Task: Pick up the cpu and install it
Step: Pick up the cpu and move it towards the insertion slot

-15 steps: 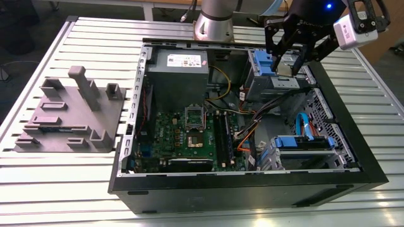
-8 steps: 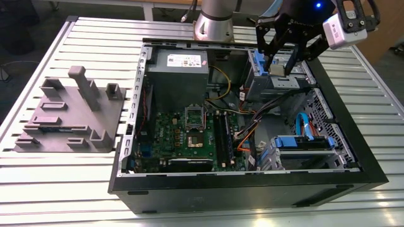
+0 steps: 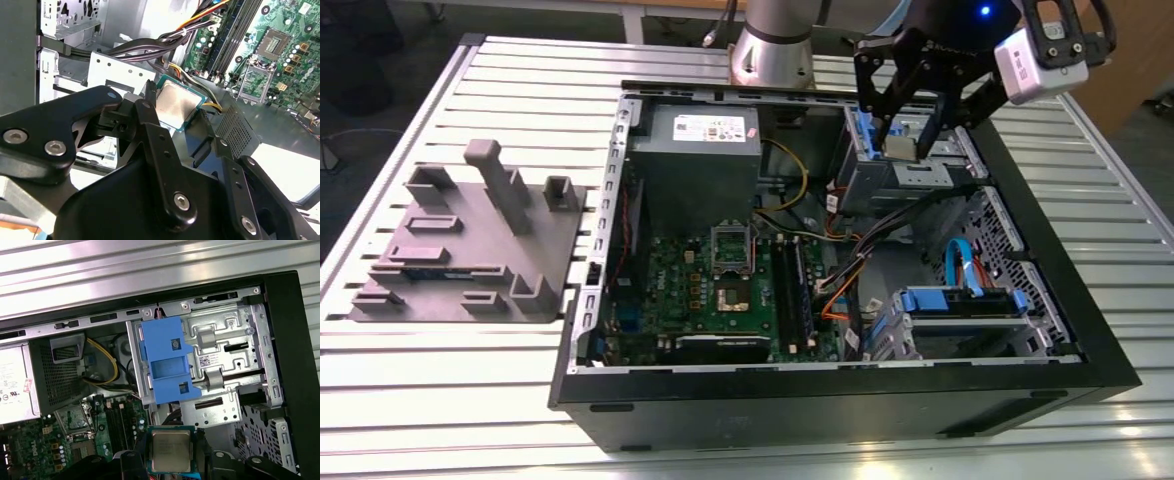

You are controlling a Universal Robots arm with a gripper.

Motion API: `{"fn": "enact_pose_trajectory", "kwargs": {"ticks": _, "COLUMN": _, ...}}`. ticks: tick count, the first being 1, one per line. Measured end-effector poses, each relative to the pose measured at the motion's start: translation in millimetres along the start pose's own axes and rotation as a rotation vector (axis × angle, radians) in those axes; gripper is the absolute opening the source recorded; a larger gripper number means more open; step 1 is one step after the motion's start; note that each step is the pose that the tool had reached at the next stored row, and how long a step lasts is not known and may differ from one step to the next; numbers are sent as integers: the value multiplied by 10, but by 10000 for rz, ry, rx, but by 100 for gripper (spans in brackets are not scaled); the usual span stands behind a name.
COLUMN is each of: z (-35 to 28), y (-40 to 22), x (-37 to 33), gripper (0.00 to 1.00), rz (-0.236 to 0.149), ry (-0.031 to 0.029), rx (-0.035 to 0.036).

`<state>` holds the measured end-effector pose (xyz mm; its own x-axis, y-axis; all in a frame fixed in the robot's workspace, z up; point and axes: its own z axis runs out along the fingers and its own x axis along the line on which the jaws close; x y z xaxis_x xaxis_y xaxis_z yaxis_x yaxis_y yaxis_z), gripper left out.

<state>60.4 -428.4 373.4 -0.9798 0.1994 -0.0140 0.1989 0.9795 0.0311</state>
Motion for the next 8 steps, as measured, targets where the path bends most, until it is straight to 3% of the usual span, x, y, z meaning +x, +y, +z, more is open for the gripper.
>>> {"fn": "enact_pose_trajectory", "kwargs": {"ticks": 1, "z": 0, "y": 0, "x": 1, "gripper": 47, "rz": 0, "ry": 0, "rx": 0}}
{"fn": "enact_pose_trajectory", "kwargs": {"ticks": 3, "z": -3, "y": -33, "x": 161, "gripper": 47, "rz": 0, "ry": 0, "rx": 0}}
{"fn": "enact_pose_trajectory", "kwargs": {"ticks": 8, "z": -3, "y": -34, "x": 169, "gripper": 47, "rz": 0, "ry": 0, "rx": 0}}
